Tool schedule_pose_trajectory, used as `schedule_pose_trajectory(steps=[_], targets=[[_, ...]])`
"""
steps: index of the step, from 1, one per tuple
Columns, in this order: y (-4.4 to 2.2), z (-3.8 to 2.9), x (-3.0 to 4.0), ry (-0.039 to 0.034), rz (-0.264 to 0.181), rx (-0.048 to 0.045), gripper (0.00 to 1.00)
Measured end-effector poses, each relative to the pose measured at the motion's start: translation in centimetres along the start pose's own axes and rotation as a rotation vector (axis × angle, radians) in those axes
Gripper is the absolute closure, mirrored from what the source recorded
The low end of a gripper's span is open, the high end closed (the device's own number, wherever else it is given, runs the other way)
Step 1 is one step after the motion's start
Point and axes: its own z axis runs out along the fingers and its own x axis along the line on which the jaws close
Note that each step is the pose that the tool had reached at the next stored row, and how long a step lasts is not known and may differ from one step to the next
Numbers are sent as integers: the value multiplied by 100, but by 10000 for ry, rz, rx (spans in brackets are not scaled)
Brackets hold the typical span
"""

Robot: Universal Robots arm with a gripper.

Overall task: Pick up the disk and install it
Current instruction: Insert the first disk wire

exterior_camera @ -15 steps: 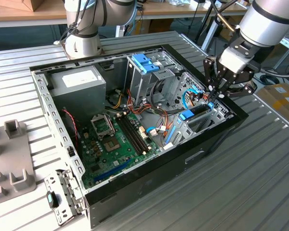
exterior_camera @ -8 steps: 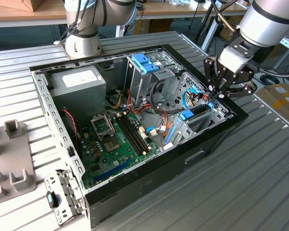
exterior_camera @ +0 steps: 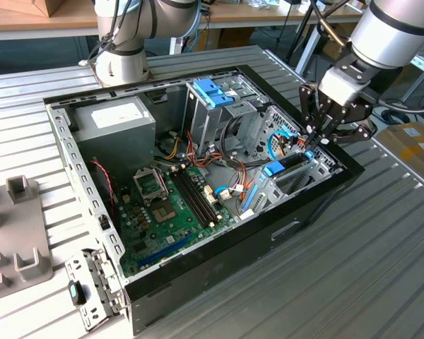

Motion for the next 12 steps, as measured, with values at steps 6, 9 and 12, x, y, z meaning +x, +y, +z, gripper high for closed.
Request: schedule_pose_trajectory(steps=[6,9,12], targets=[[1,1,0,35,283,9,83],[1,1,0,58,482,14,83],[2,2,0,79,676,21,83]])
